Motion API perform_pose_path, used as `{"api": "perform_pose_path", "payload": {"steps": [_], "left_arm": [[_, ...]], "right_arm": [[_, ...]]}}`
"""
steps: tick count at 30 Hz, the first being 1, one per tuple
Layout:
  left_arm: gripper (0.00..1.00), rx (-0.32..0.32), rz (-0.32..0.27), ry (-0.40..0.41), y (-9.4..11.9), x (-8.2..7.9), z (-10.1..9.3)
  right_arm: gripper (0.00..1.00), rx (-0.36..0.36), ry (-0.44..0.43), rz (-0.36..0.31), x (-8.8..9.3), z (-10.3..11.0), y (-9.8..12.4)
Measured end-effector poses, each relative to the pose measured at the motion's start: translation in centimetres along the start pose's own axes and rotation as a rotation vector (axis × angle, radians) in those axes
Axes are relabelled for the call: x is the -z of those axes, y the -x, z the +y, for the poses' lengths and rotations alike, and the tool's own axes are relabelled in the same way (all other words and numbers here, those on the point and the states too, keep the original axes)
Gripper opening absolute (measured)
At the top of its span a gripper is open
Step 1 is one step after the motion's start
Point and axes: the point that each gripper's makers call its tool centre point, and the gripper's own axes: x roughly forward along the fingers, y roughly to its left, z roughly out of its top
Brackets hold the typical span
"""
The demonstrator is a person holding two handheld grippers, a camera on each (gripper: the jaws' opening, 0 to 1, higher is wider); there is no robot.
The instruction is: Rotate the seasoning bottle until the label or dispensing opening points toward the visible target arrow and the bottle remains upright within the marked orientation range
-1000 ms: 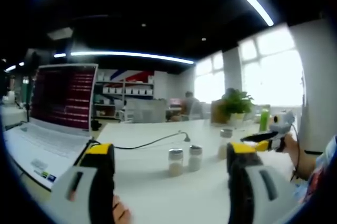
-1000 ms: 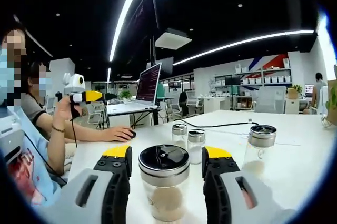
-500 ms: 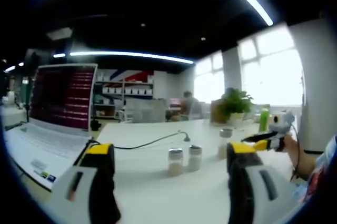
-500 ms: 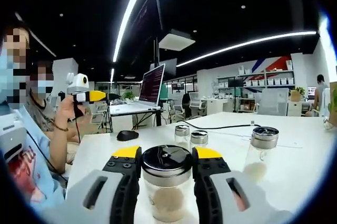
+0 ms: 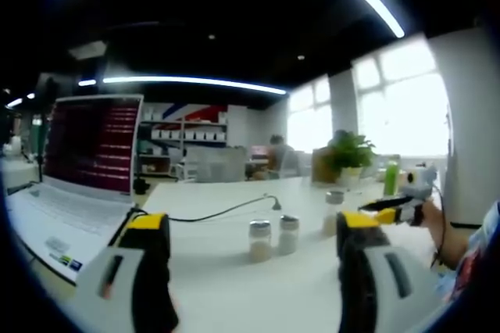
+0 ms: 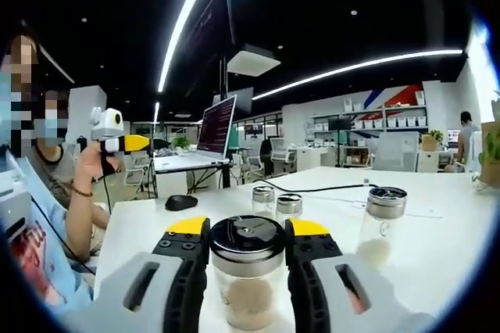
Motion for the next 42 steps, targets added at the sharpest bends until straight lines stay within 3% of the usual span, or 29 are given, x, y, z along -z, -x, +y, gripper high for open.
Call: {"api": "perform_pose_path", "payload": {"steps": [17,30,31,38,42], "left_arm": [[0.93,0.002,0.005,0.004,-0.1,0.2,0.0],[0.93,0.001,0.008,0.004,-0.3,0.3,0.0],[0.93,0.003,0.009,0.003,-0.3,0.3,-0.1],[0.93,0.003,0.013,0.003,-0.3,0.4,0.0],[0.93,0.002,0.012,0.002,-0.3,0.4,-0.1]], "right_arm": [[0.38,0.062,-0.015,-0.014,0.0,-0.6,-0.1],[0.38,0.057,-0.031,-0.017,-0.1,-0.5,0.0],[0.38,0.055,0.005,-0.017,-0.2,-0.4,0.1],[0.42,0.087,0.031,-0.063,-2.0,-0.3,1.5],[0.41,0.101,0.014,-0.048,-2.2,-0.6,2.2]]}}
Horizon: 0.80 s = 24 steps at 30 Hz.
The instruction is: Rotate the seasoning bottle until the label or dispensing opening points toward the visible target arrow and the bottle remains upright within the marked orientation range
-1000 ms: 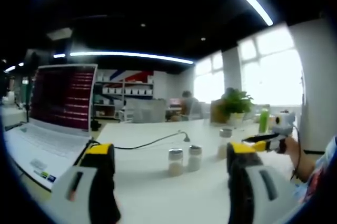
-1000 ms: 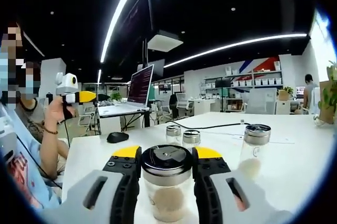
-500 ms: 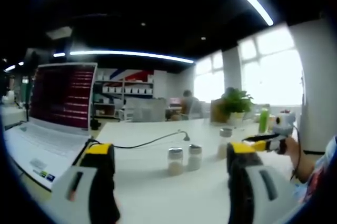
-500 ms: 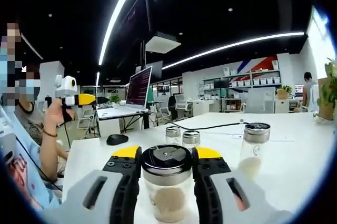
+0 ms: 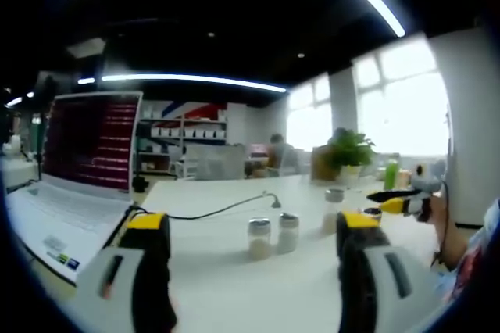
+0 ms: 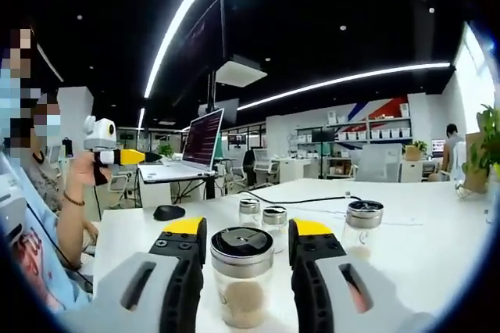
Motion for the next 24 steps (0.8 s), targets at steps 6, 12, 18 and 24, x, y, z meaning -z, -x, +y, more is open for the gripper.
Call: {"api": "perform_pose_path", "payload": {"steps": [6,12,18,24], "left_arm": [[0.93,0.01,0.006,-0.001,-0.3,0.2,-0.4],[0.93,0.024,-0.003,-0.028,-0.5,0.0,-1.0],[0.93,0.032,0.005,-0.025,-0.6,0.1,-1.4],[0.93,0.038,0.011,-0.028,-0.8,0.2,-1.9]], "right_arm": [[0.41,0.038,0.011,0.014,-0.5,-0.9,1.2],[0.41,0.101,-0.001,0.027,0.1,-1.8,4.0],[0.41,0.173,0.033,0.009,-0.3,-3.0,6.7],[0.41,0.214,0.024,0.018,0.0,-3.7,7.9]]}}
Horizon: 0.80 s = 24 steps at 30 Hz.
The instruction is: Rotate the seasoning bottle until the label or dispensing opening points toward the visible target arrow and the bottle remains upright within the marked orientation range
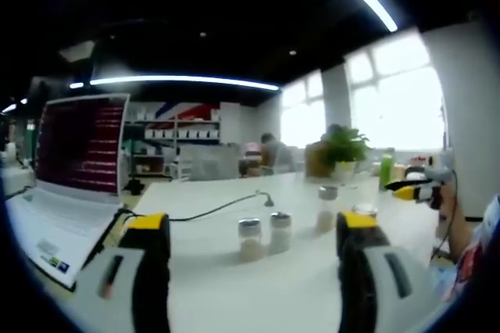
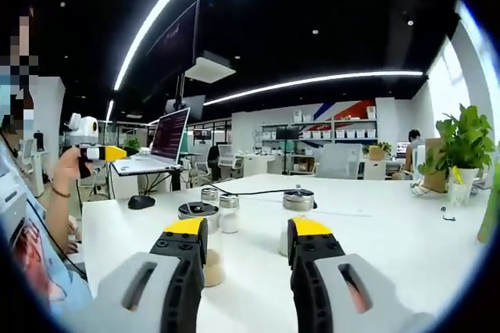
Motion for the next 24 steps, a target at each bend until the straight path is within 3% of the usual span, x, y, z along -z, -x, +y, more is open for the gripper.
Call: {"api": "perform_pose_path", "payload": {"steps": [13,24], "left_arm": [[0.93,0.009,0.016,0.006,-0.7,0.6,-0.6],[0.93,0.018,0.024,0.008,-0.6,0.3,-0.6]], "right_arm": [[0.41,0.024,-0.002,-0.012,0.1,-0.4,-0.2],[0.41,0.079,-0.006,-0.034,-1.2,-1.9,-0.6]]}}
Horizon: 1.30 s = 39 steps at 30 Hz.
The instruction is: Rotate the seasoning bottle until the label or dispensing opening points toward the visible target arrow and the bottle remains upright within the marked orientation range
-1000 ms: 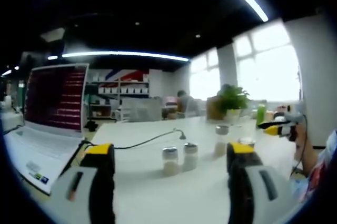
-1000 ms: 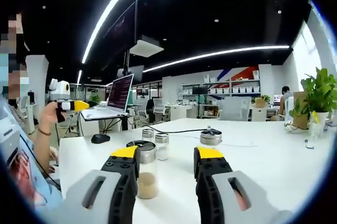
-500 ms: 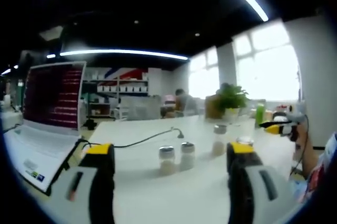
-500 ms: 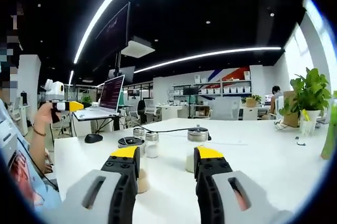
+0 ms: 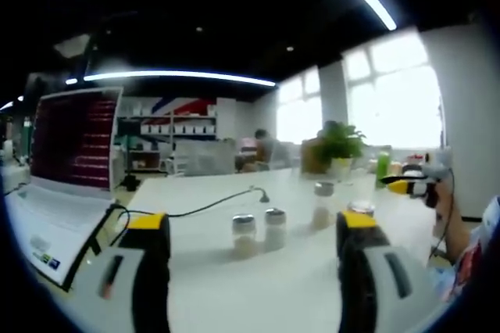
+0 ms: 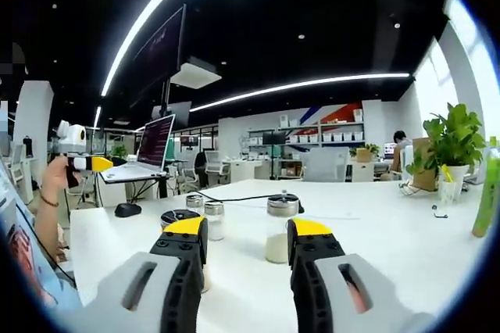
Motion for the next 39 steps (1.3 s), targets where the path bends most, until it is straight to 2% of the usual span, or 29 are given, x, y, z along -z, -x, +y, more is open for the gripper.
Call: {"api": "perform_pose_path", "payload": {"steps": [6,8,11,16,22,28,34,39], "left_arm": [[0.93,-0.003,-0.007,0.003,0.5,-0.4,0.0],[0.93,-0.003,-0.008,0.002,0.6,-0.5,-0.1],[0.93,-0.005,-0.002,0.001,0.5,-0.4,0.0],[0.93,-0.001,0.006,-0.001,0.3,-0.2,-0.1],[0.93,0.0,0.003,0.0,0.2,-0.2,-0.1],[0.93,-0.002,-0.003,0.008,0.2,-0.3,0.2],[0.93,-0.001,-0.008,0.009,0.0,-0.3,0.3],[0.93,-0.005,-0.007,0.014,-0.2,-0.2,0.9]], "right_arm": [[0.44,0.024,0.0,0.007,-0.2,-1.2,-0.6],[0.44,0.032,0.001,-0.005,-0.5,-1.9,-1.1],[0.48,0.06,-0.014,0.018,-0.3,-3.0,-1.8],[0.48,0.073,-0.002,0.026,-0.5,-4.1,-3.4],[0.48,0.072,-0.011,0.026,-0.7,-4.7,-4.9],[0.5,0.051,-0.004,0.047,0.1,-4.5,-6.8],[0.55,0.056,0.039,0.053,0.5,-4.9,-9.3],[0.56,0.059,-0.013,0.048,1.1,-5.3,-10.8]]}}
